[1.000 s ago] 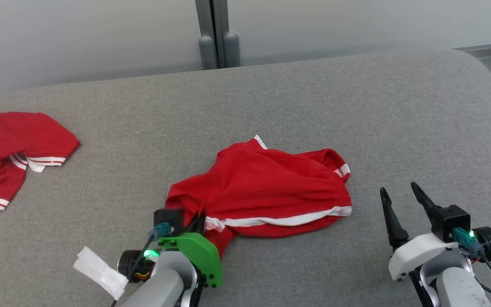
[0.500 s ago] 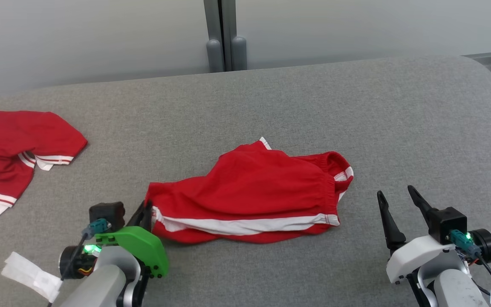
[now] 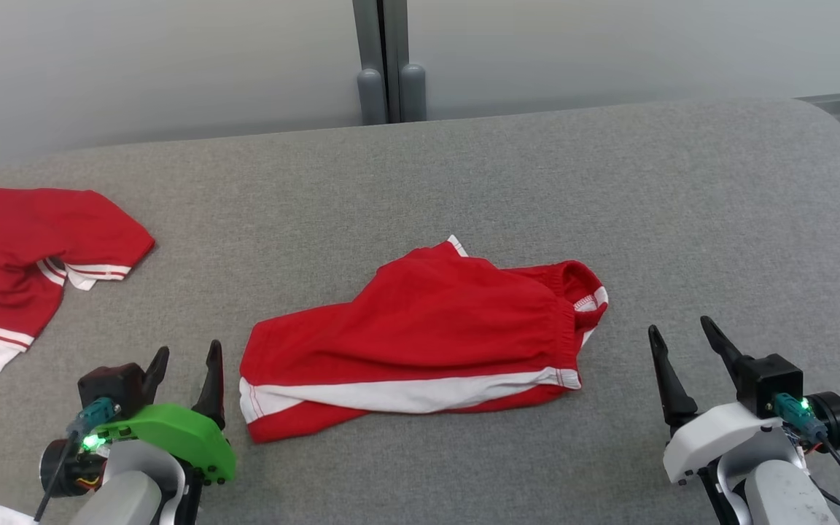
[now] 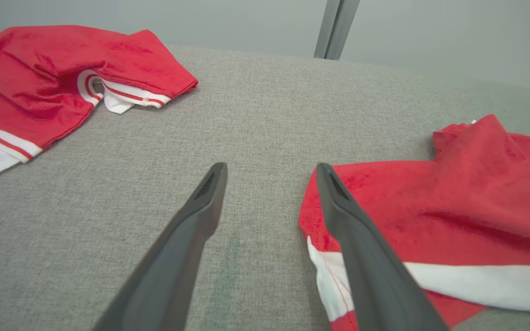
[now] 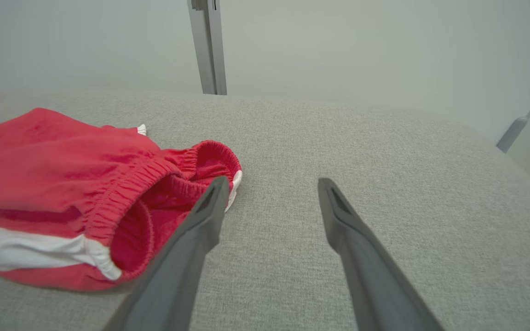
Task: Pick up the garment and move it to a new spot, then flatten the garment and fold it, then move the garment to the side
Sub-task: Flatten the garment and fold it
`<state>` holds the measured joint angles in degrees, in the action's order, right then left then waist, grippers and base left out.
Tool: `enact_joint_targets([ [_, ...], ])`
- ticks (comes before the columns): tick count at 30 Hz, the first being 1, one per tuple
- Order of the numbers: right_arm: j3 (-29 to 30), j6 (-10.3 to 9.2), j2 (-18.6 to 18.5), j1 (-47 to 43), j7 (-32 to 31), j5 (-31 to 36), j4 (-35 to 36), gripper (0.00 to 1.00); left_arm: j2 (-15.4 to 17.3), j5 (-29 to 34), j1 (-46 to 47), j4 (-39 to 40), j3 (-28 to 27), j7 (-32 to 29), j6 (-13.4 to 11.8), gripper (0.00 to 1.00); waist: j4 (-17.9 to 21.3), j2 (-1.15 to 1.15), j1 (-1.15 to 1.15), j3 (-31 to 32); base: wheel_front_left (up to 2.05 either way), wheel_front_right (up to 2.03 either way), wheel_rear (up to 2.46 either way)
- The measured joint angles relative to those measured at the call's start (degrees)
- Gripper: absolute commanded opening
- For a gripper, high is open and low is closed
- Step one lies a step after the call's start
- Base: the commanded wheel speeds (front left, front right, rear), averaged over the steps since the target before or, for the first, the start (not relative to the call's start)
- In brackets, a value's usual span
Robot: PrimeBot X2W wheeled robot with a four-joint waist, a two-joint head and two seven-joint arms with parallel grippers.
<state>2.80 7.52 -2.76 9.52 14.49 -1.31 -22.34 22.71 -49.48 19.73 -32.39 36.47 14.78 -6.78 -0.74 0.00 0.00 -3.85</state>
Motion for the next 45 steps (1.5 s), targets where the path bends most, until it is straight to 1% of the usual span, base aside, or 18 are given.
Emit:
enact_joint_targets([
  [1,-0.05,0.0,0.01,-0.01,0.01,-0.01,0.03,1.0,-0.16,0.78,-0.58,1.0,-0.97,0.11,0.15,1.0,-0.13,0.0,0.0,0.15,0.0,0.0,0.0],
  [4,-0.04,0.0,-0.01,-0.07,0.16,-0.18,0.18,1.0,-1.66,5.38,-2.44,6.25,-6.21,0.19,0.44,1.0,-0.54,0.0,0.0,0.64,0.0,0.0,0.0],
  [7,-0.12,0.0,-0.01,-0.37,0.19,-0.25,0.25,1.0,-4.6,10.95,-6.7,10.94,-11.26,0.25,1.21,1.0,-0.8,0.0,0.0,1.45,0.0,0.0,0.0],
  [8,-0.19,0.0,0.0,-0.49,0.23,-0.25,0.26,1.0,-5.54,11.95,-7.92,11.95,-12.57,0.25,1.44,1.0,-0.85,0.0,0.0,1.7,0.0,0.0,0.0],
  [10,-0.43,0.0,-0.01,-0.67,0.26,-0.26,0.15,1.0,-7.77,14.78,-10.36,13.92,-15.19,0.24,2.49,1.0,-0.95,0.0,0.0,2.4,0.0,0.0,0.0],
  [15,-1.75,0.0,-0.01,-0.86,0.44,-0.77,0.58,1.0,-12.12,19.65,-15.5,16.26,-19.68,0.25,5.41,1.0,-1.08,0.0,0.0,4.04,0.0,0.0,0.0],
  [20,-3.49,0.0,0.0,-1.98,0.51,-1.69,1.38,1.0,-15.36,23.05,-19.09,17.25,-23.05,0.25,7.79,1.0,-1.03,0.0,0.0,5.18,0.0,0.0,0.0],
  [24,-4.61,0.0,0.0,-3.13,0.52,-2.54,2.83,1.0,-16.73,25.36,-21.06,17.73,-24.75,0.25,9.12,1.0,-0.88,0.0,0.0,5.78,0.0,0.0,0.0],
  [30,-4.97,0.0,-0.01,-5.37,0.52,-3.71,4.42,1.0,-18.31,27.93,-23.24,18.2,-26.88,0.25,10.14,1.0,-0.67,0.0,0.0,6.32,0.0,0.0,0.0],
  [38,-5.24,0.0,-0.01,-6.19,0.52,-3.88,4.46,1.0,-19.35,29.08,-23.95,17.53,-27.98,0.25,11.26,1.0,-0.75,0.0,0.0,6.47,0.0,0.0,0.0],
  [45,-5.41,0.0,-0.01,-5.8,0.52,-3.66,4.72,1.0,-19.62,29.98,-23.91,16.97,-28.44,0.25,11.82,1.0,-1.13,0.0,0.0,6.25,0.0,0.0,0.0],
])
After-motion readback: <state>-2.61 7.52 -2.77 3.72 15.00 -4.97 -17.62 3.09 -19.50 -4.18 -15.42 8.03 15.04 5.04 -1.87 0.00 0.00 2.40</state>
